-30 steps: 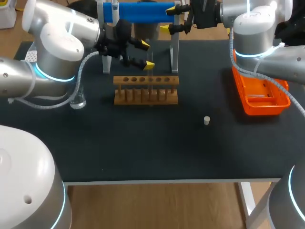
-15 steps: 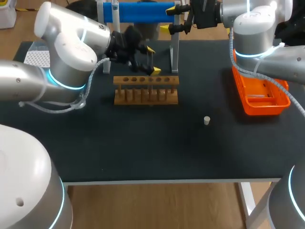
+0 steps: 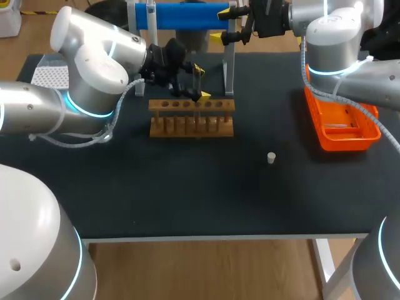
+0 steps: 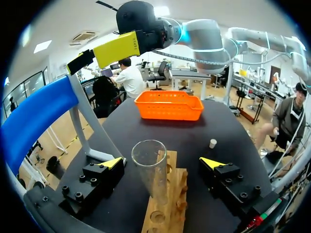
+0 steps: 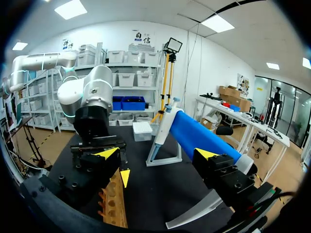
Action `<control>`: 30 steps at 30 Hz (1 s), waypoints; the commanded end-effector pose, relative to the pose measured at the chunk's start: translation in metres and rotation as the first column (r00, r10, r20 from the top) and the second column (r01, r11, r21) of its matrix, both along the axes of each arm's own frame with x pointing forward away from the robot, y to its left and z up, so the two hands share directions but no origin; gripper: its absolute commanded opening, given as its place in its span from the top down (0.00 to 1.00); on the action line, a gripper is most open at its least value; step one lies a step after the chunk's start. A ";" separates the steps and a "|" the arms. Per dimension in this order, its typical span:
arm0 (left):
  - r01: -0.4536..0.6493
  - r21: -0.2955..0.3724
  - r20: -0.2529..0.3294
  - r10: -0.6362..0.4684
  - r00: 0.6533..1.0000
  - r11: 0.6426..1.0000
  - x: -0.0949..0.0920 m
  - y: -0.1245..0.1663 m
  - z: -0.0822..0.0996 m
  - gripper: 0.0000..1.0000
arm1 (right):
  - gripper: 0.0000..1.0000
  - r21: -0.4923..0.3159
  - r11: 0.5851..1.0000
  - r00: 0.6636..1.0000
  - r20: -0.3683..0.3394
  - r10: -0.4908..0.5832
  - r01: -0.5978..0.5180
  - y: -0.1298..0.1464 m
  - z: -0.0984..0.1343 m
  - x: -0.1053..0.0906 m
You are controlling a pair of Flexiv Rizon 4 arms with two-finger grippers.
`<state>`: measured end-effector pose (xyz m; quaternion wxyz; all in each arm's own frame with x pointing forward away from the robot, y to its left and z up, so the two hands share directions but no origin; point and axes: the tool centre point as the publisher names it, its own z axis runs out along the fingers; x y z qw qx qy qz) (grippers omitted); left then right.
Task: Invert the test tube, pick up the pipette, mount the tip to pipette, aspirate from beaker and dispense into the tube, eject the tip, return the pipette, and cap with the stopper.
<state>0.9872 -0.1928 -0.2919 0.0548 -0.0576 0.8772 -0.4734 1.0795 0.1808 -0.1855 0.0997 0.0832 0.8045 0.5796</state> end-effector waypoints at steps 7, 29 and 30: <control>0.030 0.015 -0.002 -0.030 1.000 0.999 0.004 -0.006 -0.006 0.00 | 0.00 0.000 1.000 1.000 0.001 -0.003 0.003 0.000 0.000 -0.001; 0.032 0.032 0.004 -0.032 0.999 0.999 0.009 -0.003 -0.004 0.00 | 0.00 0.000 1.000 1.000 0.001 -0.003 0.003 0.000 0.000 -0.001; 0.033 0.032 0.004 -0.033 0.999 0.999 0.009 -0.003 -0.004 0.00 | 0.00 0.000 1.000 1.000 0.001 -0.003 0.003 0.000 0.000 -0.001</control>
